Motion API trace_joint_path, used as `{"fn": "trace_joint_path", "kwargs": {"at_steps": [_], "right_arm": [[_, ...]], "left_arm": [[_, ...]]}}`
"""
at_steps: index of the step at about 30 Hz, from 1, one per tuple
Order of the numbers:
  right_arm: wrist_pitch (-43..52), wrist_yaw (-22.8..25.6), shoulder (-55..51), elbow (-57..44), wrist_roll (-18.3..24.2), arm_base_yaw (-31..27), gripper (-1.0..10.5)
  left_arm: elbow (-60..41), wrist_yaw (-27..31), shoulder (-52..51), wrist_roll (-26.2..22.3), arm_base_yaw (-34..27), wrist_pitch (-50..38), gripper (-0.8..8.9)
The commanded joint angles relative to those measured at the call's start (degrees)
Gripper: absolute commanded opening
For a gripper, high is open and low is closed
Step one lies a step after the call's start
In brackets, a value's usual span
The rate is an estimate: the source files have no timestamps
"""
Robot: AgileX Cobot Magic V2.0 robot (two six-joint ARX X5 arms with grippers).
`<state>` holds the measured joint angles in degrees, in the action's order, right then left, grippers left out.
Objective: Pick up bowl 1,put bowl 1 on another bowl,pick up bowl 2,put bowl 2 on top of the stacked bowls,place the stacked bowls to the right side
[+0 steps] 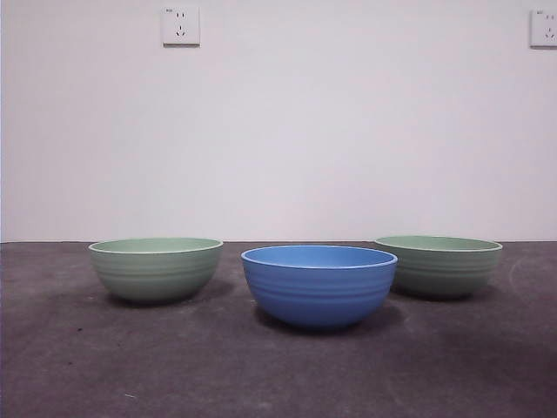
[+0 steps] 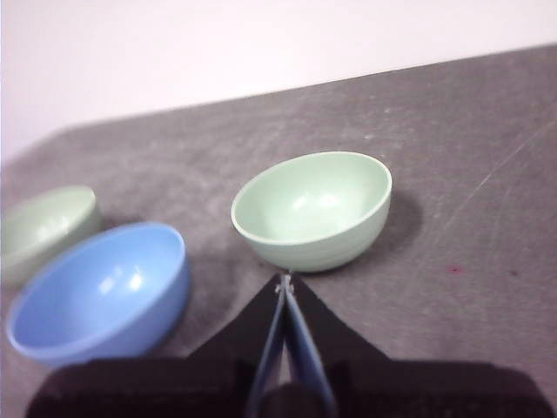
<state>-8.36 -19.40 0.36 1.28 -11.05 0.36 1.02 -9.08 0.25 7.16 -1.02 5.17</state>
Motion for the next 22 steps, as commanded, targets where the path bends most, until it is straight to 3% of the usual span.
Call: {"fn": "trace_joint_path", "kwargs": {"at_steps": [1,5,11,14,22], "right_arm": [[3.87,0.13,0.02,-0.79,-9.44,0.09,0.0],[7.58,0.17,0.11,1.44,-16.46,0.09,-0.1],[5.75,0.22,4.52,9.79,-16.87,0.09,-0.1],[2.36,-0.11,9.22,15.87,-13.92,0.09,-0.1],[-15.28,-0.24,24.15,36.24,0.81,0.15,-0.1]], "left_arm": [[0.44,-2.95,-0.13,7.87,-0.17,-1.14,-0.07],[4.50,-3.45,0.17,11.28,-0.17,3.37,-0.07],[13.49,-6.49,3.96,10.99,-0.20,6.16,-0.07],[18.71,-8.17,8.07,9.86,-0.20,7.82,-0.07],[32.98,-19.21,21.68,0.09,-0.17,18.01,-0.07]]}}
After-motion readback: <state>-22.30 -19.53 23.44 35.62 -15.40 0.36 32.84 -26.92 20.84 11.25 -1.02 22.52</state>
